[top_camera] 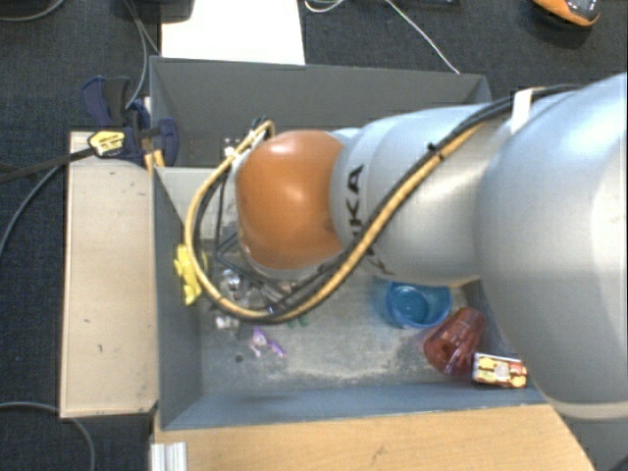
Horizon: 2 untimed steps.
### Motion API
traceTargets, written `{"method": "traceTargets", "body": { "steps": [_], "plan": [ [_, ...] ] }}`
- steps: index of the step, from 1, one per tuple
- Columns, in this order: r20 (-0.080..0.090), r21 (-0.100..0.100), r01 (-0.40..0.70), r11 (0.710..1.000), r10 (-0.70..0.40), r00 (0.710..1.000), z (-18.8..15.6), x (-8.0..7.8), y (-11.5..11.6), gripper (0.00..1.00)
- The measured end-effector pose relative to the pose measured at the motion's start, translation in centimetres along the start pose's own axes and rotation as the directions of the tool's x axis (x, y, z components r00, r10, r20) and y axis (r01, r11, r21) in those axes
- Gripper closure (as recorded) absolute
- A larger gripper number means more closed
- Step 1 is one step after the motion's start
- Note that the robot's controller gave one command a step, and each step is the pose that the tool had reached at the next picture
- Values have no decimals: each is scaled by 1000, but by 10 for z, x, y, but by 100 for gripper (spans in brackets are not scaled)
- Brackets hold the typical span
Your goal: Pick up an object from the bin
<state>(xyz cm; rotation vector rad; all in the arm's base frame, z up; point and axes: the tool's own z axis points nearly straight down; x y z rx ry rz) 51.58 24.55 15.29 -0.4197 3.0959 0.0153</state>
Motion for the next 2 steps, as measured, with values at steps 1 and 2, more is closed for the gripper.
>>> {"method": "traceTargets", "body": {
  "steps": [1, 2],
  "plan": [
    [-3, 0, -112, 994, 112, 994, 1, -31, -3, 100],
    [2, 0, -84, 996, 84, 996, -10, -30, -19, 100]
  ]
}}
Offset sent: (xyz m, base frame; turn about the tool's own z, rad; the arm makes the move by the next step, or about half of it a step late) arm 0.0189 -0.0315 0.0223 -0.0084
